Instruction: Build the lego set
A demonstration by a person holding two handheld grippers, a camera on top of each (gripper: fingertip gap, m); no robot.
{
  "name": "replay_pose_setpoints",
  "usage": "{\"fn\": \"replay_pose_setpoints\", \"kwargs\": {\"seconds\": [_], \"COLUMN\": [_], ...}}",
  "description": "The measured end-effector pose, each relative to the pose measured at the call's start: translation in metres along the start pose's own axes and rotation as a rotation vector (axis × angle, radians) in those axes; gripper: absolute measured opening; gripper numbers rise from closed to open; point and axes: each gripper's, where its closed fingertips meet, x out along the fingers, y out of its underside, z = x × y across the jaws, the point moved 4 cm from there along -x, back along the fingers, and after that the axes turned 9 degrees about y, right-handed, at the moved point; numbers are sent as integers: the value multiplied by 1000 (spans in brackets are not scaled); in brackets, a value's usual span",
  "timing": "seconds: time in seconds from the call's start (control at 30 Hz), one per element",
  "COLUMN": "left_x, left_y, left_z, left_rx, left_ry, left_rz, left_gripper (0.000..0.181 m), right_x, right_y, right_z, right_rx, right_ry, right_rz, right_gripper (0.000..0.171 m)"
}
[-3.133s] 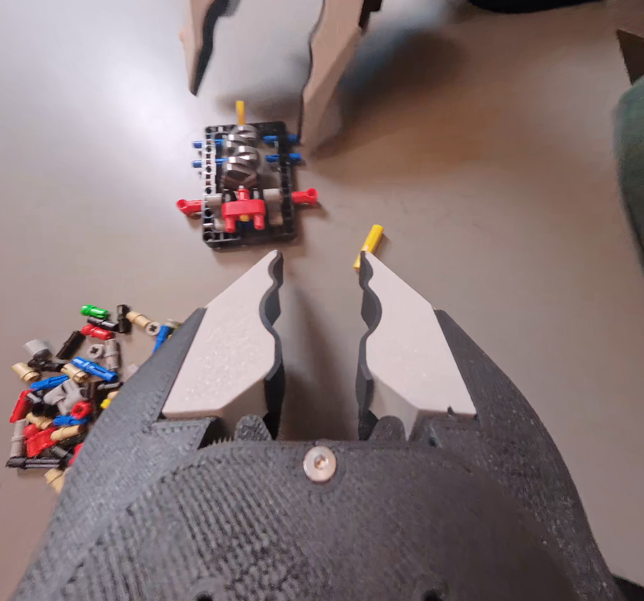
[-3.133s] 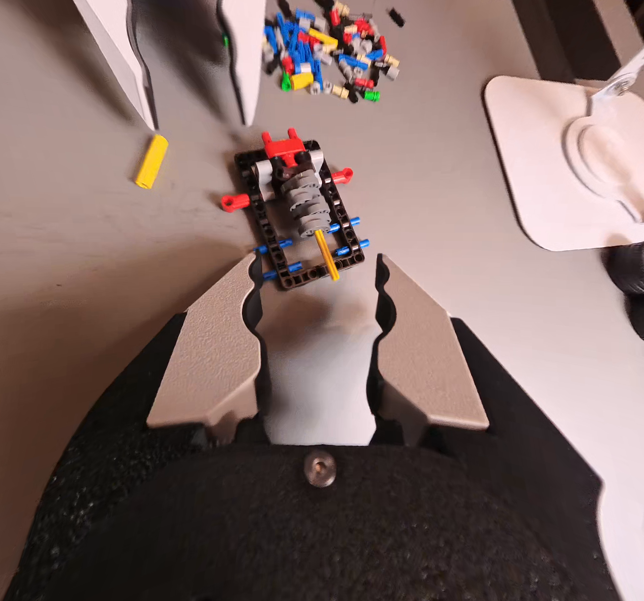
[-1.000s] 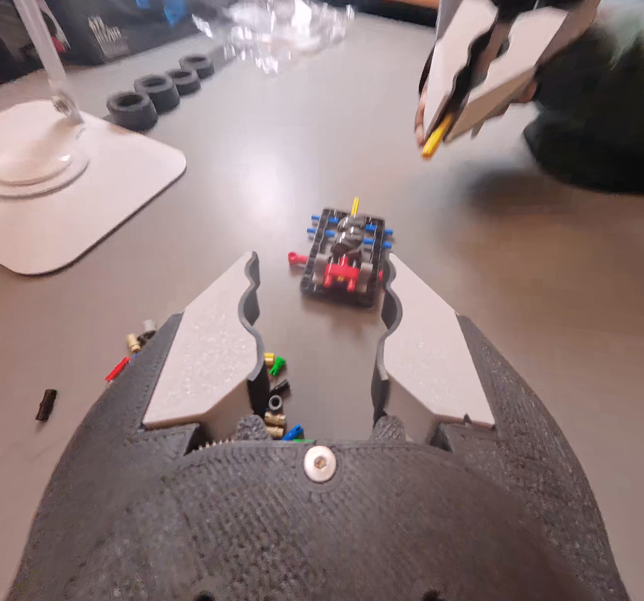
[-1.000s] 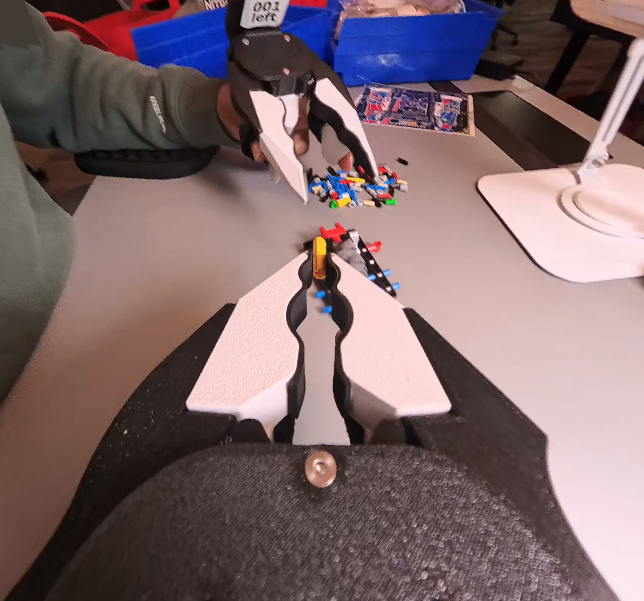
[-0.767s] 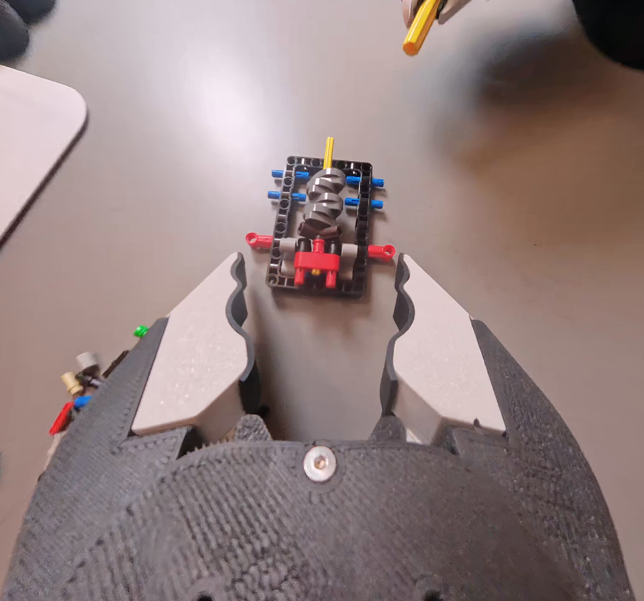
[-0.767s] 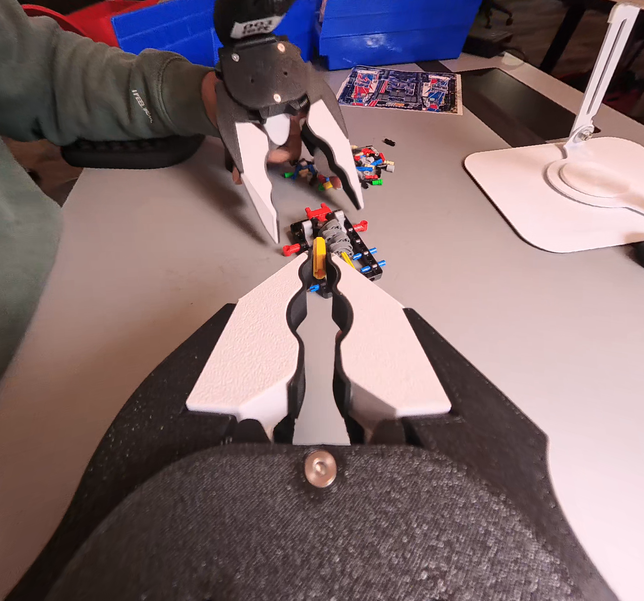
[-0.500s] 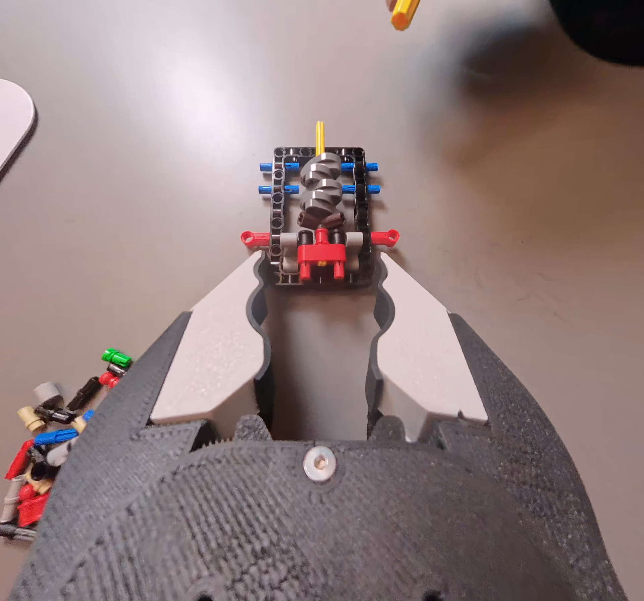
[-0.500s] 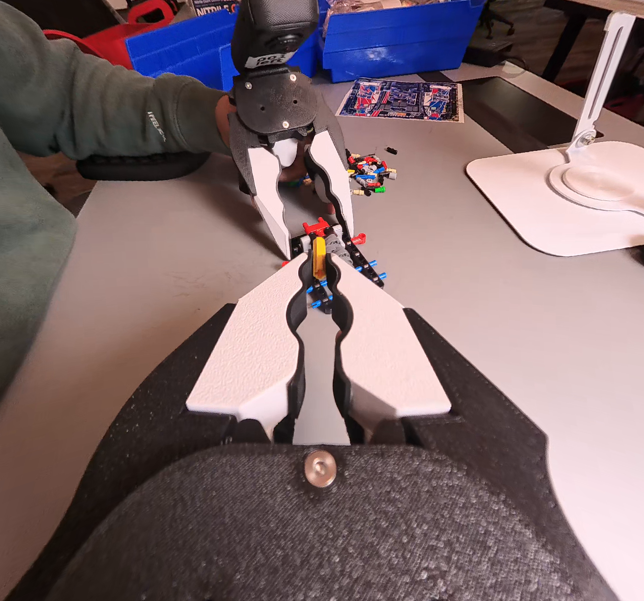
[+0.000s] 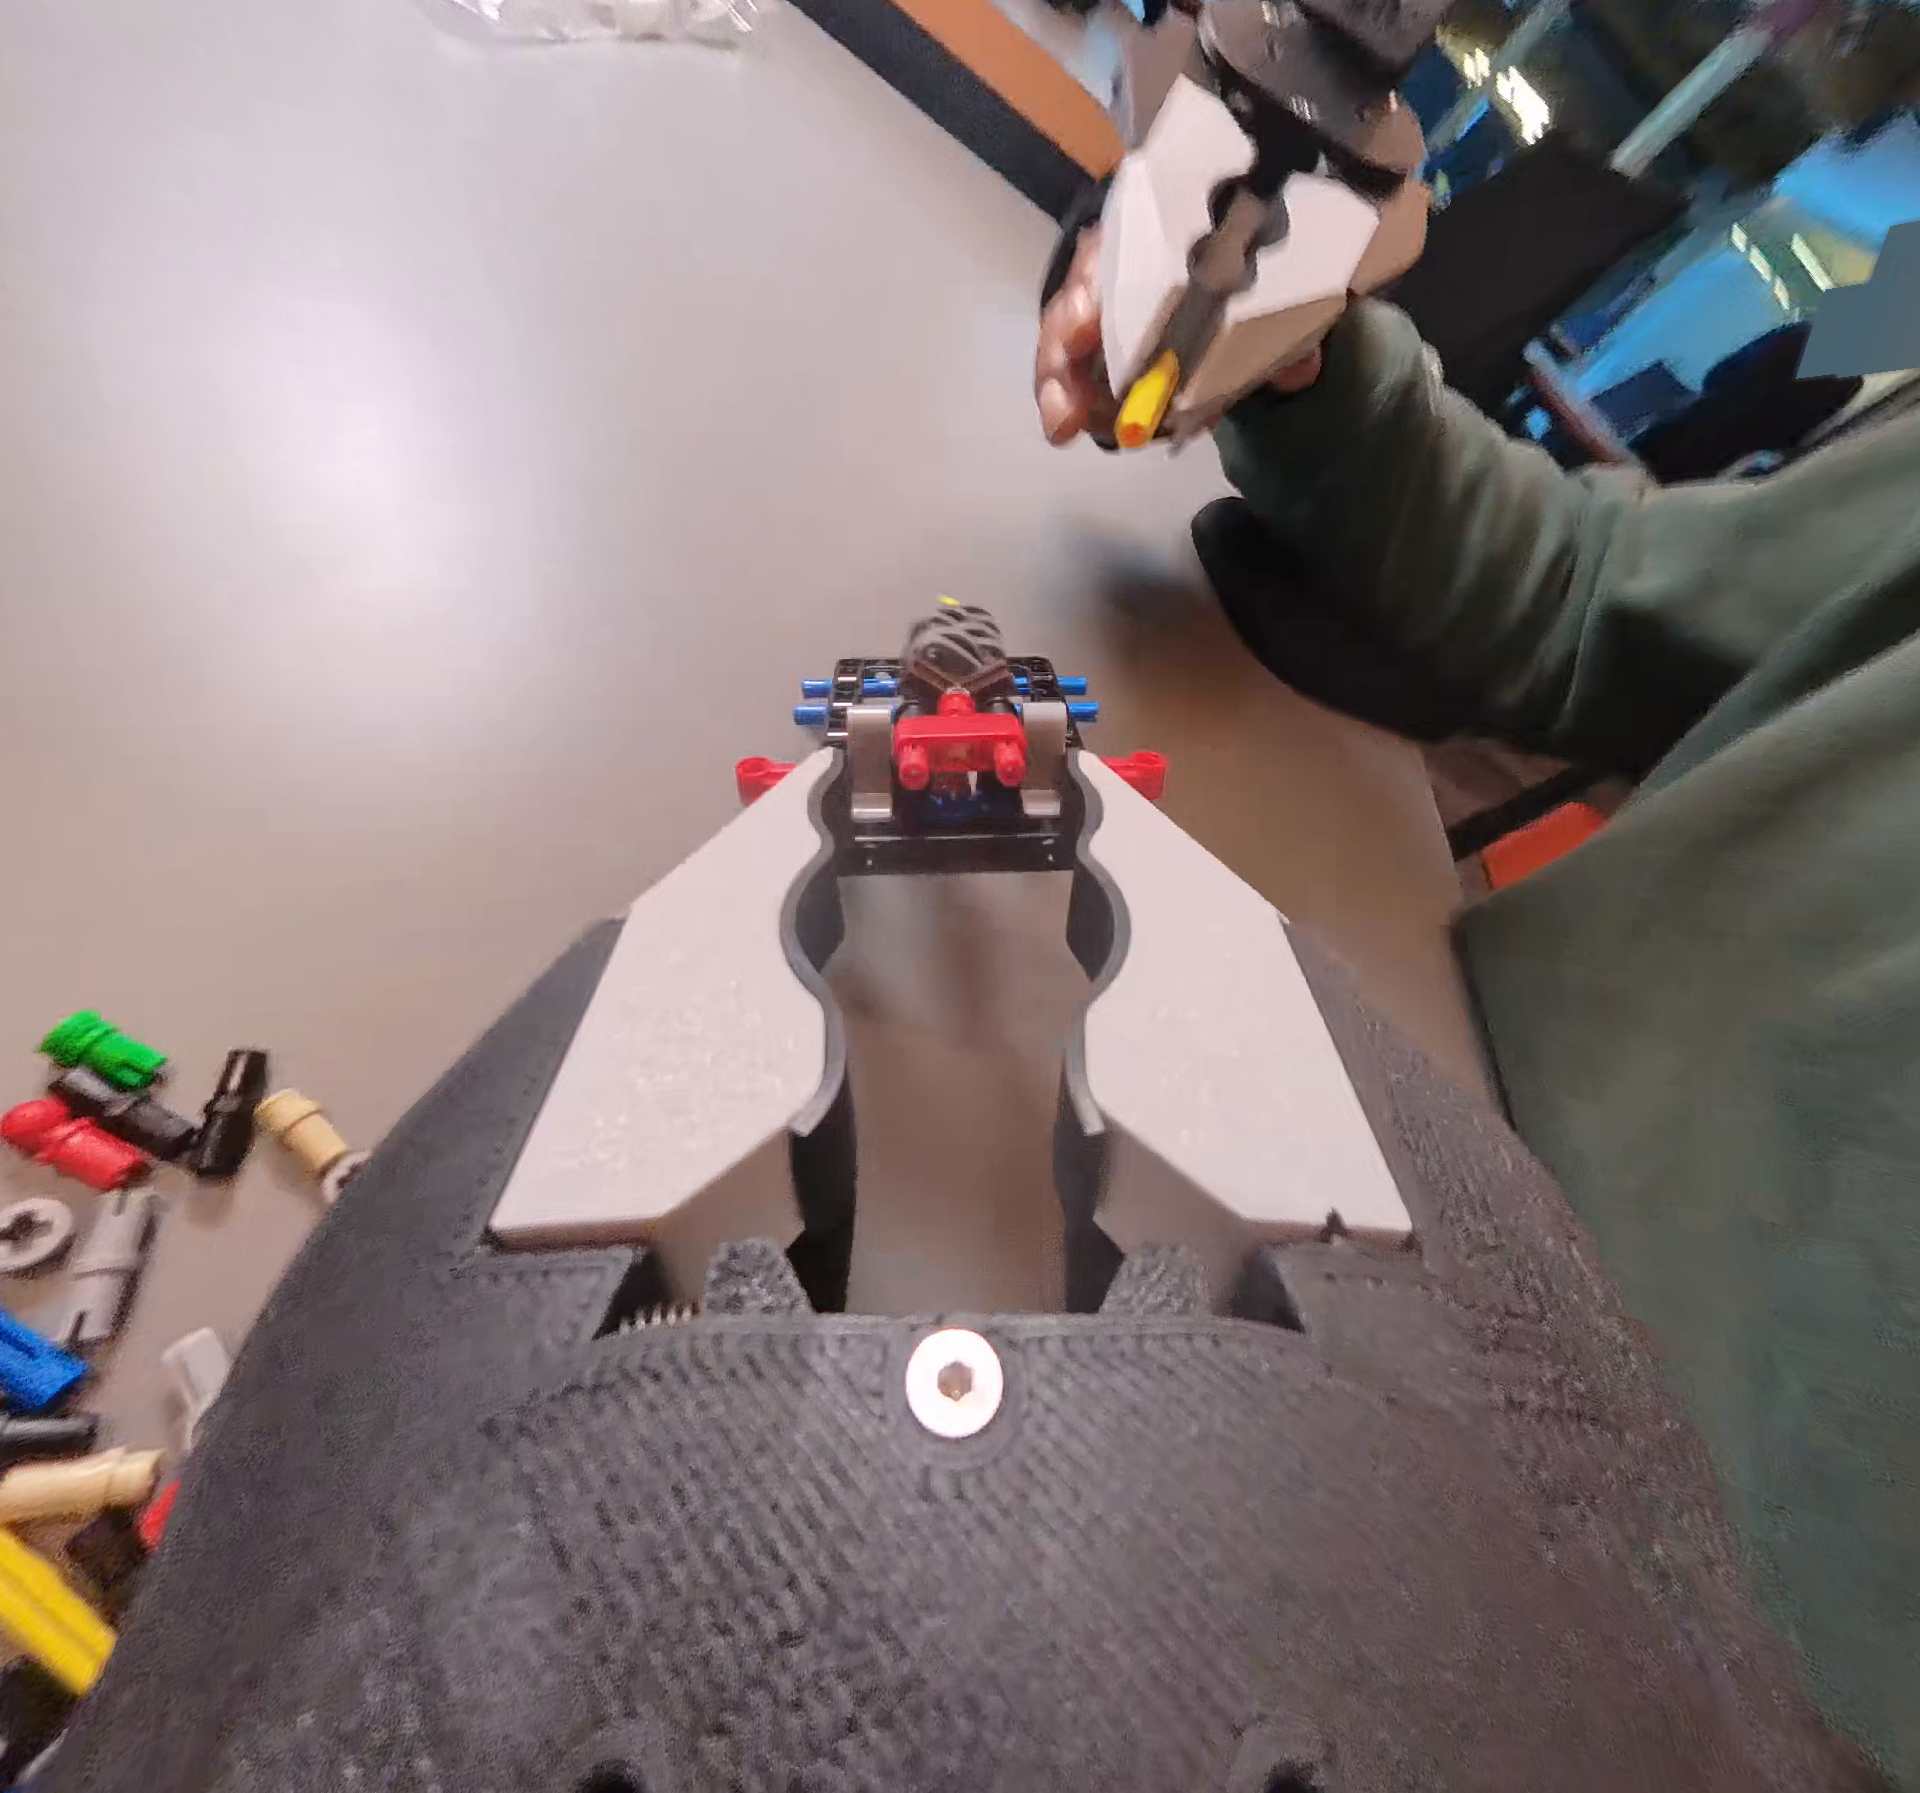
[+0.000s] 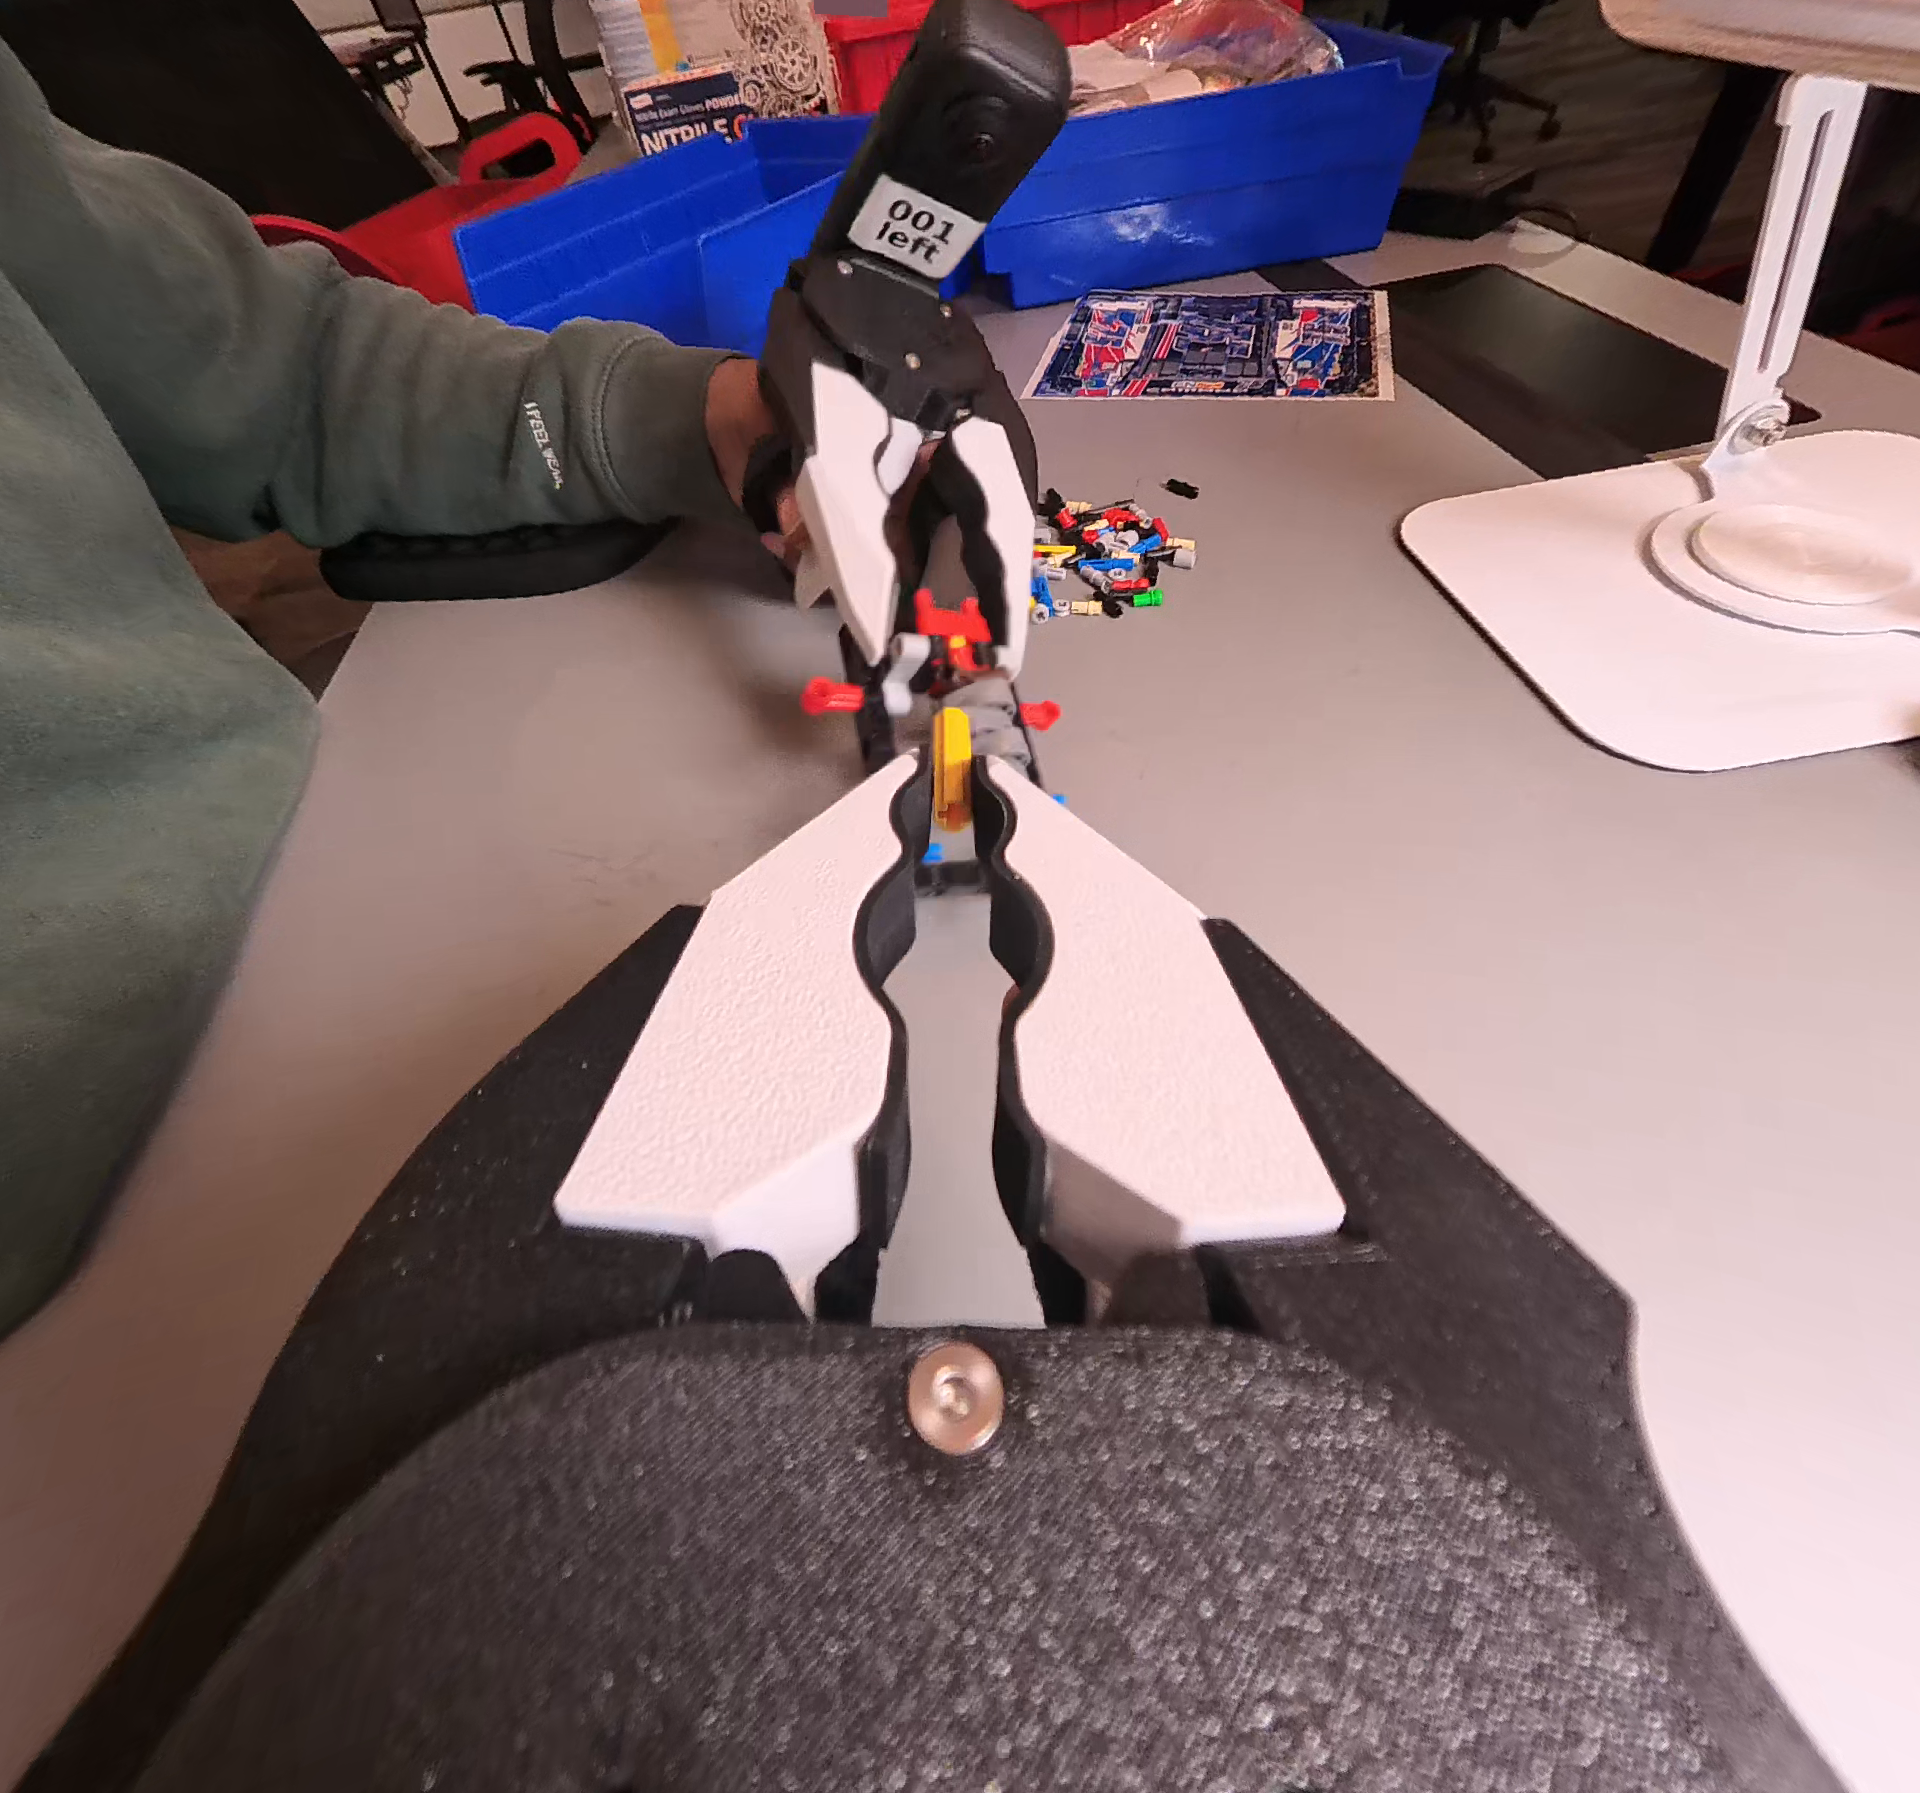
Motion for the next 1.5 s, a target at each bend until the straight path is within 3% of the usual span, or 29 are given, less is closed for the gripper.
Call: {"fn": "replay_pose_setpoints", "kwargs": {"seconds": [0.33, 0.47, 0.73, 0.9, 1.13, 1.5], "left_x": [2, 1, -15, -2, 1, 1], "left_y": [21, 28, 39, 40, 41, 41], "left_z": [8, 0, 3, 1, 3, 4], "left_rx": [175, 230, 332, 345, 365, 369], "left_ry": [-179, -157, -304, -300, -309, -310], "left_rz": [227, 299, 425, 433, 425, 409], "left_gripper": [39, 58, 63, 64, 58, 57], "right_x": [6, 8, 23, 43, 42, 65], "right_y": [10, 14, 28, 35, 39, 40], "right_z": [1, 0, -13, -27, -40, -13], "right_rx": [-9, -11, -46, -181, -171, -212], "right_ry": [-5, -1, 108, 170, 182, 116], "right_rz": [50, 70, 155, 272, 315, 332], "right_gripper": [5, 5, 5, 5, 5, 5]}}
